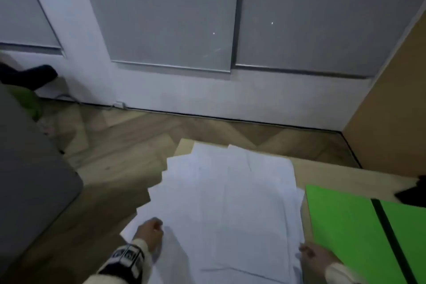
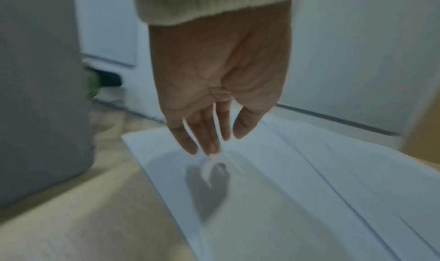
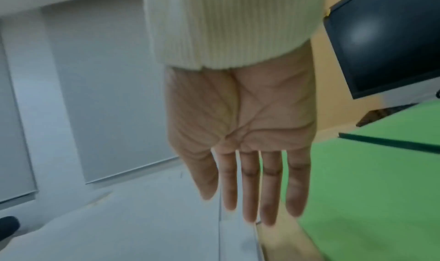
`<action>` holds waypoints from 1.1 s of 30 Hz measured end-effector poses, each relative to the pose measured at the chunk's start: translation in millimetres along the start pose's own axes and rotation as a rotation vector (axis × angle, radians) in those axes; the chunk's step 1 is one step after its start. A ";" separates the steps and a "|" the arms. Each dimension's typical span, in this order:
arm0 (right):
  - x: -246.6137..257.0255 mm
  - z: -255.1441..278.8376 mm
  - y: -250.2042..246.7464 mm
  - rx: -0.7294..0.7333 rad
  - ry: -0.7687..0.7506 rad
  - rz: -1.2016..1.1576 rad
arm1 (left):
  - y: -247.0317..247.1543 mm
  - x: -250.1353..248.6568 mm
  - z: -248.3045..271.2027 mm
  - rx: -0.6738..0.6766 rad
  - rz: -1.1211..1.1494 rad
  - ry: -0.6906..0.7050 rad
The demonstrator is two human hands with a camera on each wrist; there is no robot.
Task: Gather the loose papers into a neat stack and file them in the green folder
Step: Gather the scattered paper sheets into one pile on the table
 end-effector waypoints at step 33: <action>50.6 -21.7 51.7 0.354 -0.140 -0.261 | -8.9 36.3 15.2 -0.447 0.270 -0.629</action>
Point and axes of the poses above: each hand's wrist, its own z-axis away from the middle knuckle, its own y-axis out of the palm, x = y × z, the point moved 6 cm from there along -z, towards the middle knuckle, and after that the axes turned 9 degrees about z, right-handed, at the moved point
